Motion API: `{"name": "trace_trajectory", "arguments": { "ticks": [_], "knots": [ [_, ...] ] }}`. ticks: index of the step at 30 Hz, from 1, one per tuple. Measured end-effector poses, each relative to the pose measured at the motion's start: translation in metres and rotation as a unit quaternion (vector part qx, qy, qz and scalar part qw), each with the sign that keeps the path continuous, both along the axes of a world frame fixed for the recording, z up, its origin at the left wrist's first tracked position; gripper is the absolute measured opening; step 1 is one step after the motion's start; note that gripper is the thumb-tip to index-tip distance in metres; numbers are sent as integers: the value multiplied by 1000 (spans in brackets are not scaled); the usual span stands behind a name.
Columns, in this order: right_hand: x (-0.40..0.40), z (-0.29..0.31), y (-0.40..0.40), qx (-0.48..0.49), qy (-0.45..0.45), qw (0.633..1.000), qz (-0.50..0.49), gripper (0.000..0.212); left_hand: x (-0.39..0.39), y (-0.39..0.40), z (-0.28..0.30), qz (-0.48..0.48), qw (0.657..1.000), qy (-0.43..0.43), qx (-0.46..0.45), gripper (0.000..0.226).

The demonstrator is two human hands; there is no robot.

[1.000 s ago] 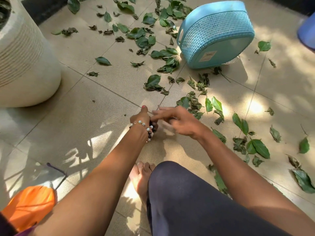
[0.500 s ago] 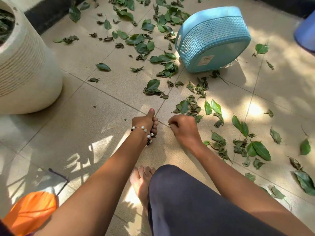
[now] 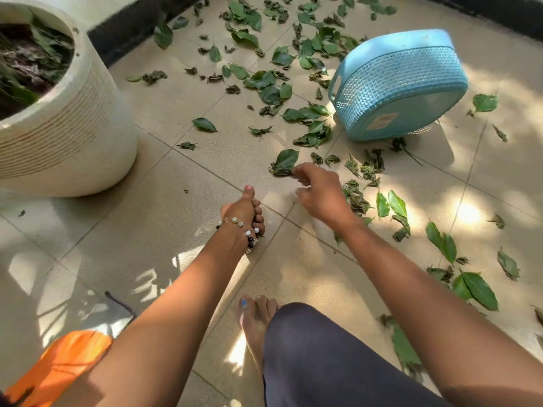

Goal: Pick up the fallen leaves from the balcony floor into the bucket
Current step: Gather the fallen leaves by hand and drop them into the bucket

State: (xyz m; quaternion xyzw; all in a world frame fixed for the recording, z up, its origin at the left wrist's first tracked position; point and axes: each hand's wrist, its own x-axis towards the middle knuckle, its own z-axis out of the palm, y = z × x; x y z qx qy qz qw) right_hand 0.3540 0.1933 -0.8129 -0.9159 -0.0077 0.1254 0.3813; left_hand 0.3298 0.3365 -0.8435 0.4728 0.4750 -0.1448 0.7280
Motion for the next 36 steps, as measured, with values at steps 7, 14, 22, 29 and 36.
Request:
{"name": "trace_trajectory", "arguments": {
  "ticks": [7,14,22,29,36],
  "knots": [
    [58,-14,3,-318,8,902,291,95,24,24,3,5,999,-1,-32,47],
    [58,-42,0,-304,-184,877,323,21,37,22,0,10,999,10,-33,46],
    [35,-31,11,-35,-103,992,66,29,29,17,-2,64,996,27,-60,38],
    [-10,-7,84,55,-98,989,97,30,25,25,4,48,999,2,1,45],
    [-9,-15,92,-167,-135,896,388,36,20,59,-3,109,993,0,-38,33]
  ]
}}
